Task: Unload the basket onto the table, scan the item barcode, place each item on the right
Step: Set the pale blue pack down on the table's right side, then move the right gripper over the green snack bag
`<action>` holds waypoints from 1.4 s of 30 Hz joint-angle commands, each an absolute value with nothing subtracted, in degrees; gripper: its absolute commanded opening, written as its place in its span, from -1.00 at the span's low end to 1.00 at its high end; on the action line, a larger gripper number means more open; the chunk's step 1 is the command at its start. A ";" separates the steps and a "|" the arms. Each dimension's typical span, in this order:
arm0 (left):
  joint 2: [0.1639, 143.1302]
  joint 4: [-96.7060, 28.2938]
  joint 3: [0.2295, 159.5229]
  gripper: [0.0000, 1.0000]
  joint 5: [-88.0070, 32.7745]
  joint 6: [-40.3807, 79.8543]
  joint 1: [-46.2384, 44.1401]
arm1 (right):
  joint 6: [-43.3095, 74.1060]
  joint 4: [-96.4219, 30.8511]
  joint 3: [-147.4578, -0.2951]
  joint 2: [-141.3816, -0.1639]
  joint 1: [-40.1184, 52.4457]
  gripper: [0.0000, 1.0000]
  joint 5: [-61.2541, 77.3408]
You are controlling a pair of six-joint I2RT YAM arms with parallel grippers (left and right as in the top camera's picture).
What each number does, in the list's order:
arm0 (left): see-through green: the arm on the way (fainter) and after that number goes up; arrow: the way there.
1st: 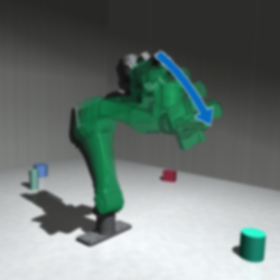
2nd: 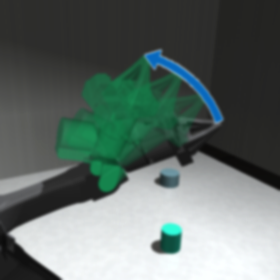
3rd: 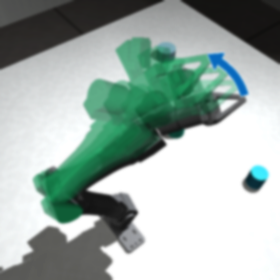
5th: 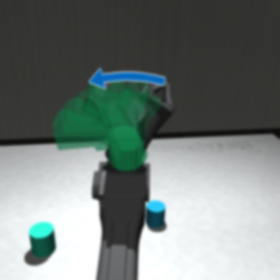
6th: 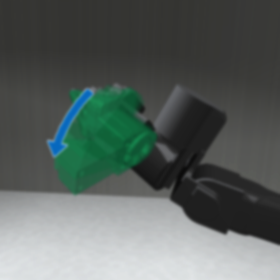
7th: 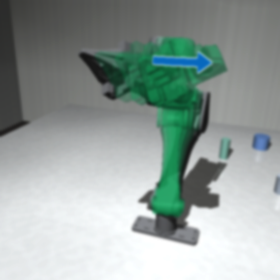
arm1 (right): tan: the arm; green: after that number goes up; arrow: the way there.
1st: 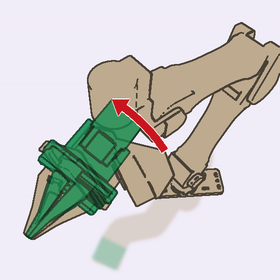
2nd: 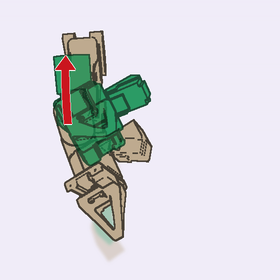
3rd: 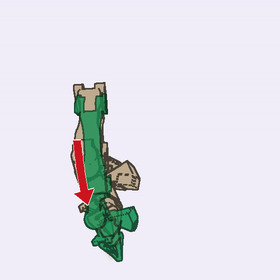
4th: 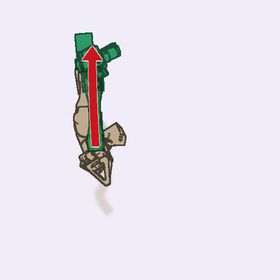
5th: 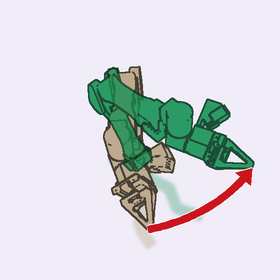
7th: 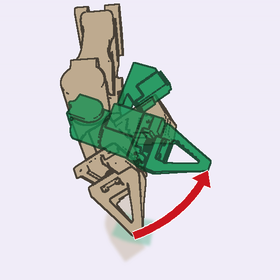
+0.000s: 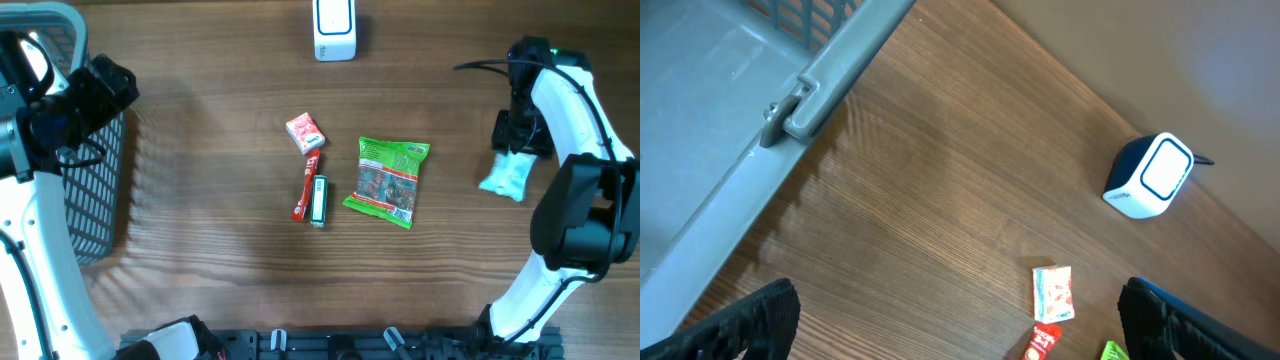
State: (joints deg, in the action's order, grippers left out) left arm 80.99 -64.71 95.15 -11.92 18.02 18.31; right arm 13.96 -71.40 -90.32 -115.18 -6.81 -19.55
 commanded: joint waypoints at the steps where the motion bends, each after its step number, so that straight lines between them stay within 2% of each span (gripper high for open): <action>1: 80.95 -64.60 95.64 1.00 -12.60 16.91 18.11 | 11.94 -69.95 -89.76 -115.18 -6.72 0.99 -19.31; 9: 80.95 -64.60 95.64 1.00 -12.60 16.91 18.11 | 11.99 -79.53 -102.39 -109.23 -6.61 1.00 -16.67; 15: 80.95 -64.60 95.64 1.00 -12.60 16.91 18.11 | 6.76 -78.63 -103.55 -102.28 -6.61 1.00 11.18; 16: 80.95 -64.60 95.64 1.00 -12.60 16.91 18.11 | 5.85 -78.89 -103.55 -102.15 -6.59 0.84 15.20; 17: 80.95 -64.60 95.64 1.00 -12.60 16.91 18.11 | 5.80 -79.09 -103.44 -102.15 -6.55 0.59 18.09; 18: 80.95 -64.60 95.64 1.00 -12.60 16.91 18.11 | 5.80 -79.00 -103.02 -102.15 -6.42 0.19 19.57; 19: 80.95 -64.60 95.64 1.00 -12.60 16.91 18.11 | 5.78 -78.67 -102.08 -102.15 -6.04 -0.06 20.62; 22: 80.95 -64.60 95.64 1.00 -12.60 16.91 18.11 | 4.97 -77.06 -98.74 -102.17 -4.08 -0.64 20.86; 24: 80.95 -64.60 95.64 1.00 -12.60 16.91 18.11 | 4.89 -75.66 -95.70 -102.17 -2.31 -0.59 20.86; 26: 80.95 -64.60 95.64 1.00 -12.60 16.91 18.11 | 4.91 -73.41 -92.01 -102.17 -0.19 -0.29 21.52; 28: 80.95 -64.60 95.64 1.00 -12.60 16.91 18.11 | 4.93 -69.78 -87.09 -102.17 2.74 -0.14 23.53; 36: 80.95 -64.60 95.64 1.00 -12.60 16.91 18.11 | 5.98 -49.93 -70.06 -102.21 16.64 -0.29 25.32; 42: 80.95 -64.60 95.64 1.00 -12.60 16.91 18.11 | 6.00 -42.70 -69.54 -102.21 26.68 0.01 12.93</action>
